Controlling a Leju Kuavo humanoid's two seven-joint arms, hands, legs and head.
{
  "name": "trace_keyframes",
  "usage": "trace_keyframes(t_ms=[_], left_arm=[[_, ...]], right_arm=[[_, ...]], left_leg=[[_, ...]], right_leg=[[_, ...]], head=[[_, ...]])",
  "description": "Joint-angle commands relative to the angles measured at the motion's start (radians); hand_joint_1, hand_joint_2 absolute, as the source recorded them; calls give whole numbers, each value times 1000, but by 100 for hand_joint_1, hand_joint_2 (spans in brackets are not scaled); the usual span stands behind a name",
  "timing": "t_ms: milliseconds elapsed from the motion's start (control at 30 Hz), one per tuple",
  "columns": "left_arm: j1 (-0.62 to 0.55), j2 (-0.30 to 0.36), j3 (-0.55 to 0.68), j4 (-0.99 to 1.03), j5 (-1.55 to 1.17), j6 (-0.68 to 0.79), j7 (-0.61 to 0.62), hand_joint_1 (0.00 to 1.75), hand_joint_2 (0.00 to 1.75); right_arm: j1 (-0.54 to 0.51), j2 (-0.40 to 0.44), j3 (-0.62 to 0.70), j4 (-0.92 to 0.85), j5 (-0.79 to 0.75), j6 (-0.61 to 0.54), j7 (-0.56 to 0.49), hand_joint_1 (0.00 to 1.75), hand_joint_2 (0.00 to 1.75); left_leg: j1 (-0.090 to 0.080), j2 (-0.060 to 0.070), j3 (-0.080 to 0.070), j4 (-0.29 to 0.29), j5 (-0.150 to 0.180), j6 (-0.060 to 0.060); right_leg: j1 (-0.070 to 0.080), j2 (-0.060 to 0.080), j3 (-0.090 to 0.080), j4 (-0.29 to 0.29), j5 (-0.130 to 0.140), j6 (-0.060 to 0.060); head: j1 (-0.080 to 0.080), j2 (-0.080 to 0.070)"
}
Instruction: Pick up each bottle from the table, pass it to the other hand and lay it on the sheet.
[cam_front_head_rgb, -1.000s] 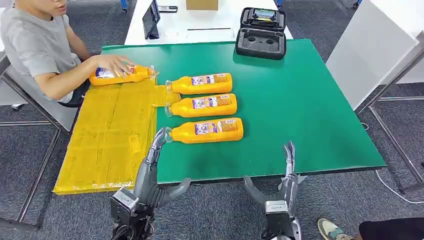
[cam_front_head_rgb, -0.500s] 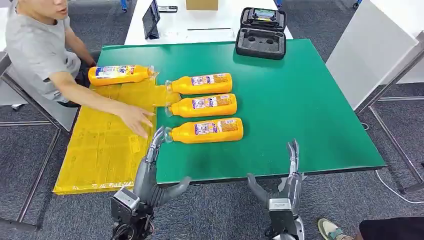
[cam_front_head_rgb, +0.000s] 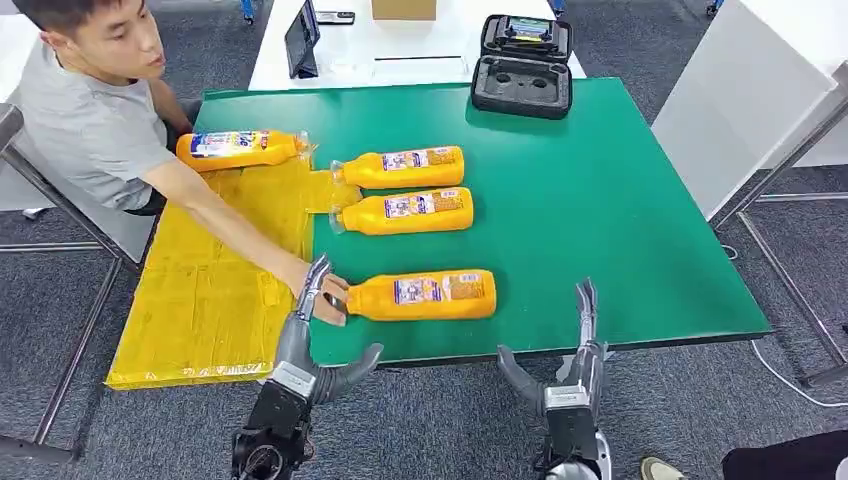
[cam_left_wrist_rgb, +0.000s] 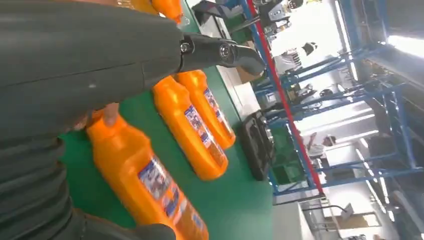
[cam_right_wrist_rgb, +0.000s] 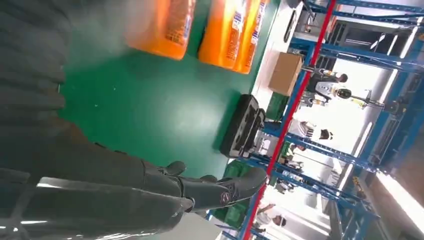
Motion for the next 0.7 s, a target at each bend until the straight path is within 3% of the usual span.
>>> trace_keyframes(t_ms=[33, 467, 633, 700], left_arm=[[-43, 6, 24, 73, 15, -7, 8, 0, 175], [-44, 11, 13, 70, 29, -25, 5, 0, 175], [-44, 14, 8, 80, 24, -21, 7, 0, 175], [-46, 19, 4, 82, 26, -19, 0, 0, 175]], right_arm=[[-11, 5, -37, 51, -2, 7, 9, 0, 175], [-30, 4, -34, 69, 34, 2, -3, 0, 175], [-40, -37, 30, 81, 195, -32, 27, 0, 175], [-51, -65, 43, 87, 237, 16, 80, 0, 175]], left_leg=[[0, 0, 3, -1, 0, 0], [0, 1, 6, -2, -1, 0], [0, 1, 3, -1, -1, 0], [0, 1, 5, -2, -1, 0]], right_leg=[[0, -1, 4, -1, -1, 0], [0, -1, 6, -2, -1, 0], [0, 0, 3, -1, 0, 0], [0, 0, 5, -2, -1, 0]], head=[[0, 0], [0, 0], [0, 0], [0, 0]])
